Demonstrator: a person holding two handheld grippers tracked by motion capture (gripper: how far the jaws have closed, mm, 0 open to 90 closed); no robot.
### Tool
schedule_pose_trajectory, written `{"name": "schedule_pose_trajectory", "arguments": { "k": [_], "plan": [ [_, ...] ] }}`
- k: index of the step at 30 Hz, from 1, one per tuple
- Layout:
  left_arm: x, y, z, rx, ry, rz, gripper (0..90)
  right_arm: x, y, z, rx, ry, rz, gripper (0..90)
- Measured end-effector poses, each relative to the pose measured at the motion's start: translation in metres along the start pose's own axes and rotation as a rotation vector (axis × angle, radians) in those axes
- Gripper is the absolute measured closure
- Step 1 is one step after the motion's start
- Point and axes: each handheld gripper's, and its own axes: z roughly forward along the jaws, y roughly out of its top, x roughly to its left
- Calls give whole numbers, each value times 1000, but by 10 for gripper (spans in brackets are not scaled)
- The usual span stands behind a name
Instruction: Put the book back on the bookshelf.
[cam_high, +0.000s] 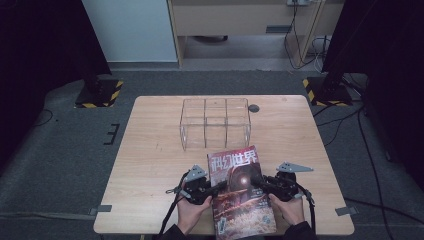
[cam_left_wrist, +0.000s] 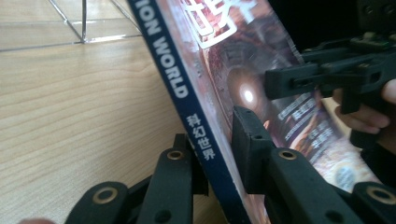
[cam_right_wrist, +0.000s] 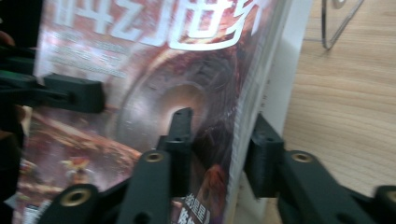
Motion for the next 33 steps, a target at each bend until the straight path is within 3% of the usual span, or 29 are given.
{"name": "schedule_pose_trajectory", "arguments": {
  "k": [7,10,16,23,31,32,33],
  "plan": [
    [-4,10,-12,-26,-19,19,812,-2,-1,2,-14,4,23,536],
    [-5,15,-19,-44,-31,23,834,-2,-1,1,-27,-32,4,531],
    [-5,24,-34,-70,-1,54,839,-8,0,-6,-66,-84,-2,476],
    [-4,36,-54,-106,27,78,839,-15,-2,-9,-31,-245,-36,384],
    [-5,55,-79,-183,61,95,840,-24,-8,-5,23,-381,-66,280],
    [-5,55,-79,-183,61,95,840,-24,-8,-5,23,-381,-66,280],
    [-5,61,-84,-210,70,99,840,-26,-10,-4,35,-417,-75,248]
  ]
}}
